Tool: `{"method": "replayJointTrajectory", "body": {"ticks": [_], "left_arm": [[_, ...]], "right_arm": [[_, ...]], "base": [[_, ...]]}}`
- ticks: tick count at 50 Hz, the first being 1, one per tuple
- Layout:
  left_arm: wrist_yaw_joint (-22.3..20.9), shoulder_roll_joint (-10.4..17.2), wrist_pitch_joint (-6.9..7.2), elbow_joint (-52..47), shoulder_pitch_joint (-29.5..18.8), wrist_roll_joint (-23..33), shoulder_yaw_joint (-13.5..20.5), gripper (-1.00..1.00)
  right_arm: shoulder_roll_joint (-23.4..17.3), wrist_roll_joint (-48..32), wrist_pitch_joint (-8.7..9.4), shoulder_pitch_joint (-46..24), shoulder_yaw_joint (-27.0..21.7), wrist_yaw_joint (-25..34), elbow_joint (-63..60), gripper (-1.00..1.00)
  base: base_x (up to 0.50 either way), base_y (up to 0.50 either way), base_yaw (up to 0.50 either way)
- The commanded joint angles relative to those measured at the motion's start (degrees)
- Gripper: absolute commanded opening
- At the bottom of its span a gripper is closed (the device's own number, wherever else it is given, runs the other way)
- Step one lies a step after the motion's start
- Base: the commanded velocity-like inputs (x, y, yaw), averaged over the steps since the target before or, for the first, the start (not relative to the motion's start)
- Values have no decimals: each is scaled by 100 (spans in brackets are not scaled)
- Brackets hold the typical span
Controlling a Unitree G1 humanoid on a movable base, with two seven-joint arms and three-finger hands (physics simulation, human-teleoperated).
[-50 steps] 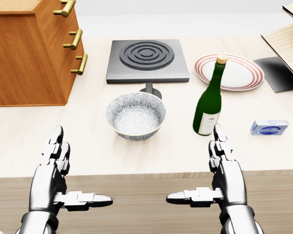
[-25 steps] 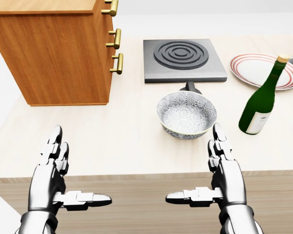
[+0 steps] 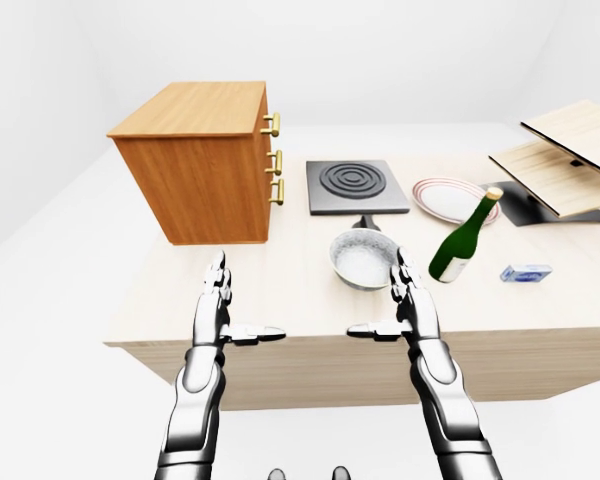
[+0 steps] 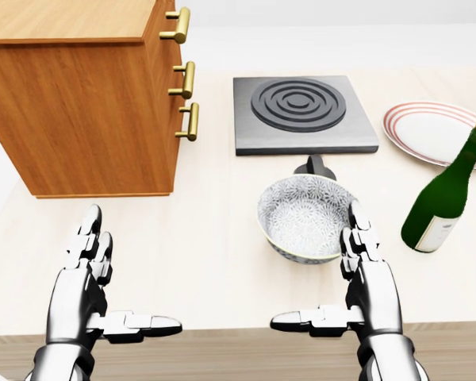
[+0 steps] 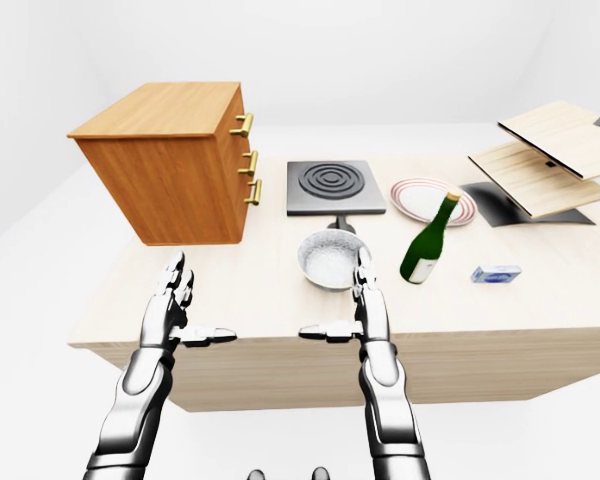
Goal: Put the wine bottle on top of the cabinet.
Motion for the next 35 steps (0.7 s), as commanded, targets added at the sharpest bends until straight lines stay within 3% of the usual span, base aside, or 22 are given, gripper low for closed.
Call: {"method": "replayJointTrajectory", "body": {"ticks": [1, 9, 11, 21, 35], "left_arm": [[-9, 2, -3, 6, -19, -7, 9, 100], [-14, 2, -1, 1, -11, -5, 9, 100], [-15, -2, -2, -8, -6, 17, -11, 100], [-18, -2, -27, 16, -2, 8, 0, 100], [-12, -2, -26, 37, -22, 11, -3, 100]], "right_arm": [[-2, -2, -19, -17, -3, -19, 4, 100], [-11, 4, -68, -6, -5, 1, 17, 100], [-21, -59, -5, -35, 11, -15, 48, 100], [-8, -19, -21, 3, -16, -5, 7, 100], [-2, -76, -57, 6, 31, -20, -24, 100]], "base": [[50, 0, 0], [9, 0, 0], [0, 0, 0], [3, 49, 0], [0, 0, 0]]}}
